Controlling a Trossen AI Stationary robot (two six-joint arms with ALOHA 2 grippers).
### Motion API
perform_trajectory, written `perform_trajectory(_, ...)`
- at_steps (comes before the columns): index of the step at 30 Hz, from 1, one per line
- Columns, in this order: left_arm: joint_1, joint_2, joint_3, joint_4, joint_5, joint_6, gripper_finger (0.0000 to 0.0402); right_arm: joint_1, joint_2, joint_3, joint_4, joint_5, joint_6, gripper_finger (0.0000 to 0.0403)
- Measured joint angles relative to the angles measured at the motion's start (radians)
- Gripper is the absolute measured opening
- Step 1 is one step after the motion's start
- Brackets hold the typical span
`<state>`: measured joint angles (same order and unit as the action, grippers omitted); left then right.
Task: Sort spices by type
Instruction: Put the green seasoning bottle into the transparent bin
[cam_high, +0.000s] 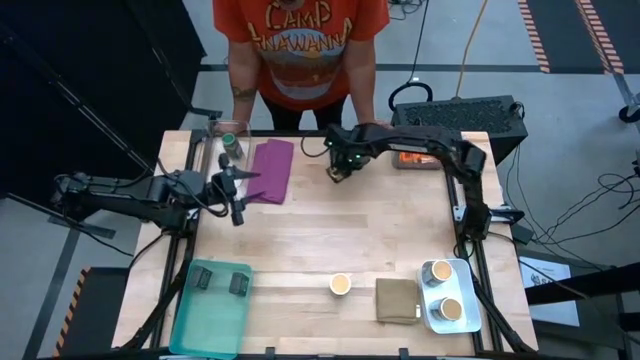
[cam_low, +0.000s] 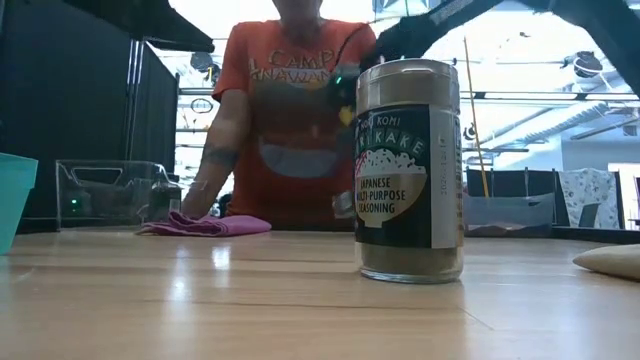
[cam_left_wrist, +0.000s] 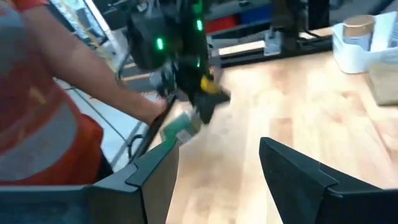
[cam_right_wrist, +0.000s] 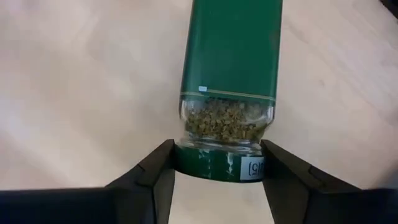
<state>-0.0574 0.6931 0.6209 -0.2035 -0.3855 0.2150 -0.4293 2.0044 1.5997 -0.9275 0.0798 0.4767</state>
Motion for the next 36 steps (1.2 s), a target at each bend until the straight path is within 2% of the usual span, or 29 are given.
perform_trajectory(4,0.0,0.029,0.0,-0.009,0.075,0.0,0.0231,0.03,-0.078,0.0,-0.134,-0.03,-0.08,0.0173)
perform_trajectory(9,0.001,0.113,0.0,0.017,0.312,0.015,0.0231,0.087,-0.174,0.001,-0.247,-0.027,-0.121,0.0173)
perform_trajectory(11,0.002,0.158,0.0,0.043,0.366,0.038,0.0231,0.116,-0.199,0.001,-0.282,-0.026,-0.12,0.0173)
perform_trajectory(17,0.02,0.308,0.0,0.26,0.355,0.094,0.0231,0.228,-0.235,0.017,-0.369,-0.036,-0.079,0.0173)
perform_trajectory(22,0.058,0.416,0.0,0.414,0.357,0.173,0.0231,0.308,-0.235,0.024,-0.373,-0.033,-0.069,0.0173)
perform_trajectory(27,0.1,0.524,0.001,0.566,0.47,0.187,0.0231,0.355,-0.235,0.024,-0.376,-0.028,-0.067,0.0173)
perform_trajectory(30,0.119,0.594,0.029,0.59,0.515,0.187,0.0231,0.38,-0.235,0.024,-0.377,-0.026,-0.067,0.0173)
perform_trajectory(36,0.149,0.734,0.127,0.584,0.531,0.22,0.0231,0.42,-0.234,0.024,-0.394,-0.031,-0.065,0.0173)
